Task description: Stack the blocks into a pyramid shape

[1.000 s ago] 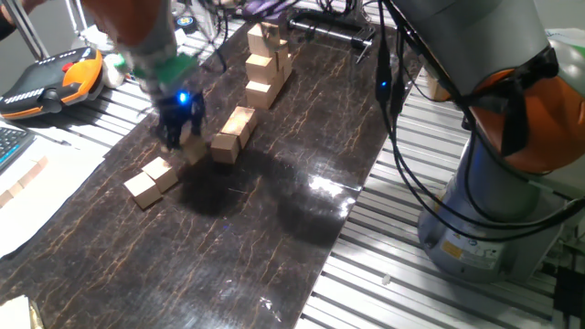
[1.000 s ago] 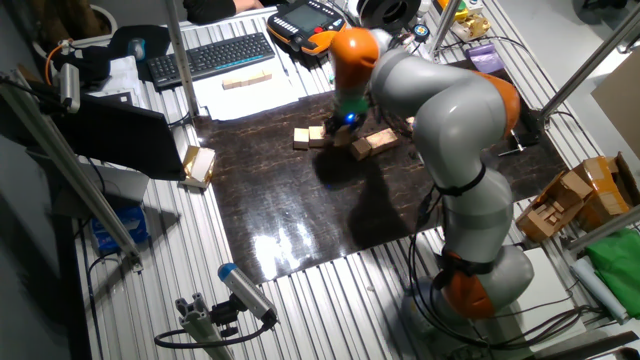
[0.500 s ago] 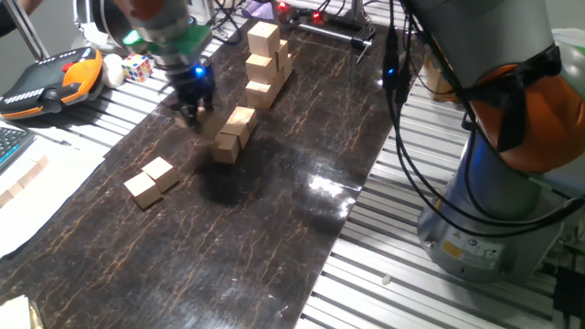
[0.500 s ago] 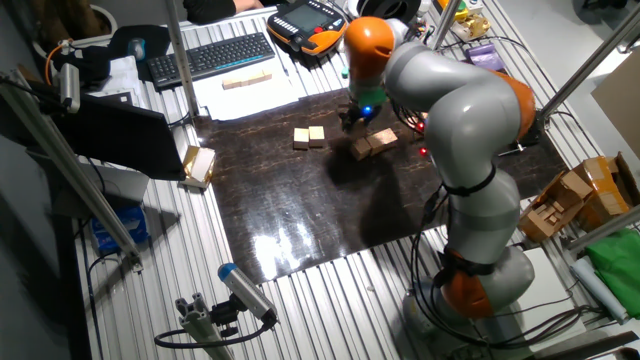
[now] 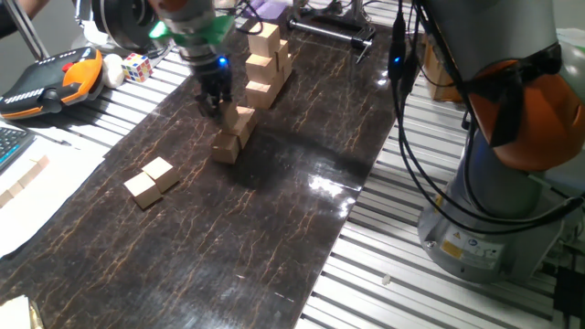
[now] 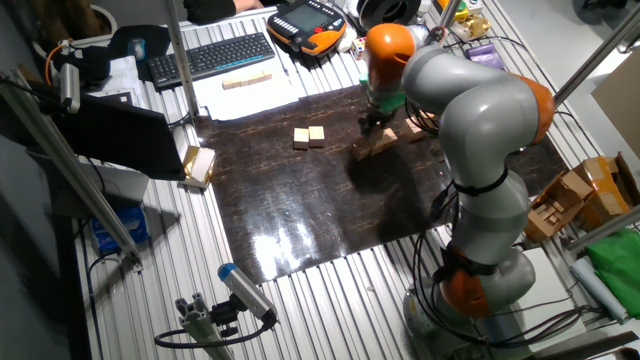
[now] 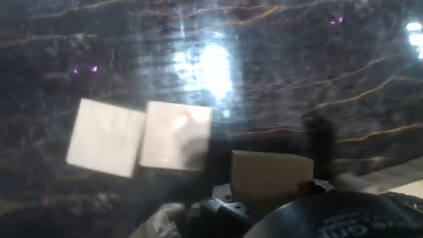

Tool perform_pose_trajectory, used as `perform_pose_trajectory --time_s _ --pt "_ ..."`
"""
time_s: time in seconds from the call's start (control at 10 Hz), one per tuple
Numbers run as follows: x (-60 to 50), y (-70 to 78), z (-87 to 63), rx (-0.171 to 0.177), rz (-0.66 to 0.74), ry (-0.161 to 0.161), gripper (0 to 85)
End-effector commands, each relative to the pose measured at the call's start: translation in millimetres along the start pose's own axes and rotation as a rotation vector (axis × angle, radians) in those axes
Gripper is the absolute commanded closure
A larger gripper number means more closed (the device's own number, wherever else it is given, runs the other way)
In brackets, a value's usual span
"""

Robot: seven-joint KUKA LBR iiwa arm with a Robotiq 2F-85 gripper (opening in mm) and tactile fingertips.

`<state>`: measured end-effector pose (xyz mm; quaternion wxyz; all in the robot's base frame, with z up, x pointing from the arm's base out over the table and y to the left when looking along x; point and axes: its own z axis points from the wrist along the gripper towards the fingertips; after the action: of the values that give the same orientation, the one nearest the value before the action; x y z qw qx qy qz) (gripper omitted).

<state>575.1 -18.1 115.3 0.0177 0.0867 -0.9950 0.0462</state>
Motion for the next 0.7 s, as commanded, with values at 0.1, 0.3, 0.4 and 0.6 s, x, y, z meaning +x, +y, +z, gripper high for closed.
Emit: perform_pose_trajectory --time_s 0.1,0.3,0.4,0.6 --pt "3.3 -6.4 7.0 -0.009 -0.017 0.0 34.7" --pt "9.2 -12.0 15.4 -0.013 -0.03 -0.006 33.0" --pt "11.5 -12.9 17.4 -0.01 -0.031 -0.004 31.7" --pt "10.2 -13.5 18.8 -0.013 -0.033 0.002 29.7"
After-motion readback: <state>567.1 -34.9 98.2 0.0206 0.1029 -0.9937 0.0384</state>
